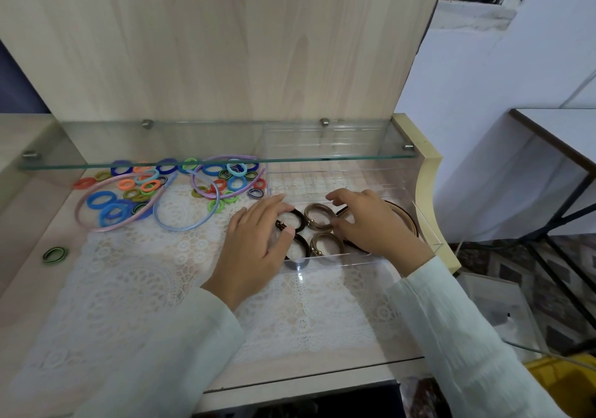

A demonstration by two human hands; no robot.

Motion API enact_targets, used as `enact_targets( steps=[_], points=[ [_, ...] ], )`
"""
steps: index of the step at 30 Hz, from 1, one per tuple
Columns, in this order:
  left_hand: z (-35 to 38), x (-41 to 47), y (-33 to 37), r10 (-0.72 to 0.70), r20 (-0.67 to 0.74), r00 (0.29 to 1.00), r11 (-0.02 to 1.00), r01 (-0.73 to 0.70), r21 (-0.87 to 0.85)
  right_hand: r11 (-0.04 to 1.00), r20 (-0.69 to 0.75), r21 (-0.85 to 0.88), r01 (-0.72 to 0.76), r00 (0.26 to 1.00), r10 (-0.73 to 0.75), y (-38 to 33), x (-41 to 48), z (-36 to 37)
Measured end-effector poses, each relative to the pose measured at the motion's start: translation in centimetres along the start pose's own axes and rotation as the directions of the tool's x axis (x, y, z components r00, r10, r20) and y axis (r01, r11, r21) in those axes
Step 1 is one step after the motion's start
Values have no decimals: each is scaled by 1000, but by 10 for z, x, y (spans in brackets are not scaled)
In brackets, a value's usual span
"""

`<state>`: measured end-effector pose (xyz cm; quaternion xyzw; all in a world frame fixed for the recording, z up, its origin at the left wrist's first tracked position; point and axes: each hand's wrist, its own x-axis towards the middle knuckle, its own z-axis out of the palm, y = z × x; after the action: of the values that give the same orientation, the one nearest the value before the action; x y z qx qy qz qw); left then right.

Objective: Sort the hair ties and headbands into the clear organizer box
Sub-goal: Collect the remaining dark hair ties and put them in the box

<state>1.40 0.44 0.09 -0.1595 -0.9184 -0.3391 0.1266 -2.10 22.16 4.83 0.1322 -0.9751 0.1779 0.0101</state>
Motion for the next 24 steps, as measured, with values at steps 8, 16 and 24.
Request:
enact_targets(
  steps=[8, 16, 24],
  points=[
    [-3, -18, 1, -58, 147, 987, 986, 34, 161, 985, -280, 171, -4, 959, 52, 20, -21, 14],
    [-2, -20, 0, -55, 128, 990, 981, 30, 190, 1000, -184, 6, -3, 983, 4, -5, -8, 7],
    [-1, -21, -2, -53, 125, 991, 988, 33, 154, 928, 19, -368, -59, 997, 70, -44, 16, 9]
  ],
)
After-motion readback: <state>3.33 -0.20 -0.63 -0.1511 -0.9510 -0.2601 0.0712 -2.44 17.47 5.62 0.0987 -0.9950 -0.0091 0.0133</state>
